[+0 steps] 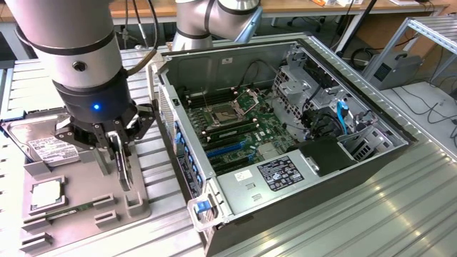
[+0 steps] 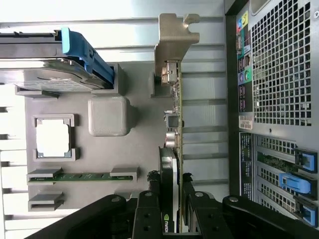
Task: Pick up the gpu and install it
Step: 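Pick up the gpu and move the gpu toward the slot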
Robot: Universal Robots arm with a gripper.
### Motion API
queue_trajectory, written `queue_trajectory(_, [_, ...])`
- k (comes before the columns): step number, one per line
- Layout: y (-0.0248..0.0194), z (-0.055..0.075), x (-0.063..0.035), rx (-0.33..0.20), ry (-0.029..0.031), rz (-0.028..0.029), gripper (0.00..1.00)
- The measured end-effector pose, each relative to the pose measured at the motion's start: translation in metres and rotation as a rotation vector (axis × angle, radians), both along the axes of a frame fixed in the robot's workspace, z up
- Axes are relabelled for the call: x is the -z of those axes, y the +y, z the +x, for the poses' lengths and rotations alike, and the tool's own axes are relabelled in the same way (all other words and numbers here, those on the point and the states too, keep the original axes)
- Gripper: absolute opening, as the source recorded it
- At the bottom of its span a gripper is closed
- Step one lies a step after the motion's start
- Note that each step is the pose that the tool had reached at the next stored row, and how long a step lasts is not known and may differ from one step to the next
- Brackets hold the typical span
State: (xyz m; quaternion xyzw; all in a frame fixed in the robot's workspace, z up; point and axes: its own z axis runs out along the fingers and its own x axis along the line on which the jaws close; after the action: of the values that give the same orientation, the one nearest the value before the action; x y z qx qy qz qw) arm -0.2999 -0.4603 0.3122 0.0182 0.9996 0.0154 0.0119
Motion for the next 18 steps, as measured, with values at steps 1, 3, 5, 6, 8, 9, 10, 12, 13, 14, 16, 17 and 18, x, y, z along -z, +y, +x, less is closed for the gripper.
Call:
queue_trajectory(1, [0.0,0.0,-0.0037,0.0,0.0001,-0.0023,0.27])
queue_trajectory(3, [0.0002,0.0,-0.0099,0.0,0.0,-0.0066,0.27])
queue_trajectory(5, [0.0003,0.0,-0.0148,0.0,0.0,-0.0103,0.27])
queue_trajectory(6, [0.0003,0.0,-0.0175,0.0,0.0,-0.012,0.27])
queue_trajectory(8, [0.0004,0.0,-0.0235,0.0,0.0001,-0.0151,0.27])
queue_trajectory(9, [0.0005,0.0,-0.0264,0.0,0.0001,-0.0166,0.27])
queue_trajectory(10, [0.0005,0.0,-0.029,0.0,0.0,-0.0178,0.27])
queue_trajectory(12, [0.0006,0.0,-0.0343,0.0,0.0,-0.0204,0.27])
queue_trajectory(13, [0.0006,0.0,-0.0377,0.0,0.0001,-0.0221,0.27])
queue_trajectory(14, [0.0006,0.0,-0.0407,0.0,0.0001,-0.0235,0.27])
queue_trajectory(16, [0.0007,0.0,-0.0483,0.0,0.0001,-0.027,0.27])
queue_trajectory(17, [0.0007,0.0,-0.0511,0.0,0.0001,-0.0282,0.27])
queue_trajectory(18, [0.0008,0.0,-0.0552,0.0,0.0001,-0.0302,0.27])
